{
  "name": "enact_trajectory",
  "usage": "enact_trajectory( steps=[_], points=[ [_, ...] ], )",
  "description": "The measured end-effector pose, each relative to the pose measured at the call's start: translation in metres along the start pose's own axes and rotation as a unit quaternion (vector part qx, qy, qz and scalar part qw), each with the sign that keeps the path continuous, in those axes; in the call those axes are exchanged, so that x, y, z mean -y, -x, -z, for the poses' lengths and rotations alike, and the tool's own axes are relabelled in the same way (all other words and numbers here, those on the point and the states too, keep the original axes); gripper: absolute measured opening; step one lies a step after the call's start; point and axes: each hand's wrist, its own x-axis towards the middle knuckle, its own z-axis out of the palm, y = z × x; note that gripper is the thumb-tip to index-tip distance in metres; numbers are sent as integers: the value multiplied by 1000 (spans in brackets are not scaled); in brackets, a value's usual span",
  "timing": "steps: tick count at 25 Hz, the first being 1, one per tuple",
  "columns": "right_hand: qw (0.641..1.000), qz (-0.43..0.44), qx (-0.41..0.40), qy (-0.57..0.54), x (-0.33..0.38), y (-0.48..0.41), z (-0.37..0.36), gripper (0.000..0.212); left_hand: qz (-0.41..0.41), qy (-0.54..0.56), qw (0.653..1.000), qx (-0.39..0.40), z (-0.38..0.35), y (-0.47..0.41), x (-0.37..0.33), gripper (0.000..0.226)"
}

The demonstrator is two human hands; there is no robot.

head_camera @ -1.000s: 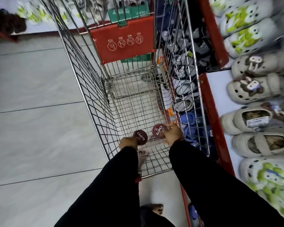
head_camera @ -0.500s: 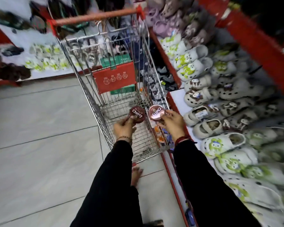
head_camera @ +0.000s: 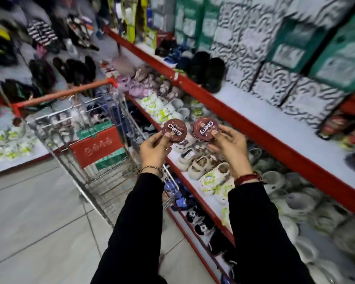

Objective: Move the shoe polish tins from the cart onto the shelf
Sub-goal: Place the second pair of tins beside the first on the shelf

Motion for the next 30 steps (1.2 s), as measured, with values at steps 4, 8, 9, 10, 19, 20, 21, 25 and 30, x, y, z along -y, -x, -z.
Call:
enact_trajectory(
  steps=[4,8,9,10,19,20,21,25,30],
  points=[
    [995,60,-68,-28,55,19,64,26,-30,-18,994,101,-69,26,-24,35],
    [981,99,-163,-33,86,37,126,25,-25,-35,979,200,-144,50,-29,30],
    [977,105,-185,-32,91,42,141,27,-20,-42,974,221,-162,57,-27,30],
    [972,109,-207,-29,95,48,155,29,-13,-49,968,246,-179,62,-25,28],
    [909,72,-396,107,109,111,269,31,-77,-235,865,436,-284,107,12,26],
    [902,54,-407,131,107,116,281,30,-82,-256,852,450,-292,111,17,26],
    [897,34,-413,154,105,122,291,30,-84,-279,837,462,-299,114,22,26],
    [883,-26,-417,213,94,134,310,27,-64,-372,784,493,-321,119,44,29],
    [868,-75,-432,234,86,129,318,20,-44,-421,756,499,-330,118,50,8]
  ],
)
